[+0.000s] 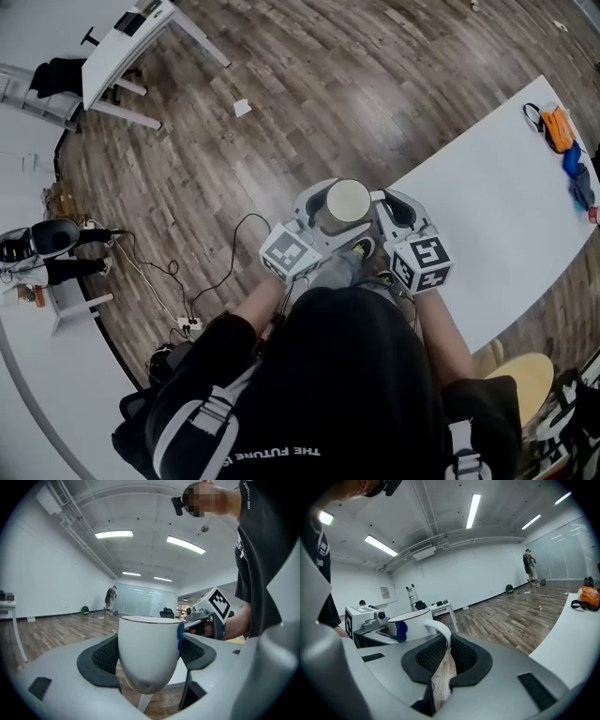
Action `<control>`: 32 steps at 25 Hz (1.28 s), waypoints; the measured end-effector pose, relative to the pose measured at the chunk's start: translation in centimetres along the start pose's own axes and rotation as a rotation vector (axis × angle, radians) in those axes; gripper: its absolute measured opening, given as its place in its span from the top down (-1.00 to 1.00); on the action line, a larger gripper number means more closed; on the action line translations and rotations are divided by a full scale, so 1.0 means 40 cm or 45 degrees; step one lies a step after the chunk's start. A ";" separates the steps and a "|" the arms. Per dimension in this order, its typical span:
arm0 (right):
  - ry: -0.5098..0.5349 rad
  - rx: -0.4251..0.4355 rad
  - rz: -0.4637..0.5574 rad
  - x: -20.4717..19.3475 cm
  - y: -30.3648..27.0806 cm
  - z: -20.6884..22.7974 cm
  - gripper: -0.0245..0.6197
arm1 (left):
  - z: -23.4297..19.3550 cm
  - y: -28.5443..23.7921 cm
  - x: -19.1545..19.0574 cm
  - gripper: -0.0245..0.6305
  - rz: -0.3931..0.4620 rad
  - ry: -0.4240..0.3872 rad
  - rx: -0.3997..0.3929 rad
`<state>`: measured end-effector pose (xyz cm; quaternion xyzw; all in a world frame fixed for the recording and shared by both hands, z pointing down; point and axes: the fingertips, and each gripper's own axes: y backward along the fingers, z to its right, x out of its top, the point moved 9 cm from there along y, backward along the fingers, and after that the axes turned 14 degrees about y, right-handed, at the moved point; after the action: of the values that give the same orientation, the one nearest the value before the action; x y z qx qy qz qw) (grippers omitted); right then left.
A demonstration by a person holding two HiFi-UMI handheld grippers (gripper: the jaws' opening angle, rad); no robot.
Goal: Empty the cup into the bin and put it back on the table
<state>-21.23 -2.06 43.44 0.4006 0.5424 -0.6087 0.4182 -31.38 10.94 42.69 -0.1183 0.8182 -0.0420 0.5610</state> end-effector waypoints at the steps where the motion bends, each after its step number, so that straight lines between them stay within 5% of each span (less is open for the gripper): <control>1: -0.005 0.018 -0.035 -0.007 -0.020 -0.011 0.79 | -0.015 0.014 -0.014 -0.24 -0.011 0.044 0.019; 7: -0.090 0.104 -0.274 -0.104 -0.119 -0.054 0.79 | -0.098 0.058 -0.136 -0.24 -0.118 0.319 0.085; 16: -0.217 0.208 -0.608 -0.258 -0.236 -0.096 0.78 | -0.223 0.096 -0.333 -0.24 -0.232 0.932 0.083; 32: -0.273 0.247 -0.746 -0.348 -0.288 -0.105 0.78 | -0.271 0.097 -0.427 -0.24 -0.337 1.094 0.086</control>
<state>-27.39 3.86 59.90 0.1990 0.5269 -0.7907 0.2399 -36.15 18.12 61.41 -0.1754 0.9529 -0.1852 0.1638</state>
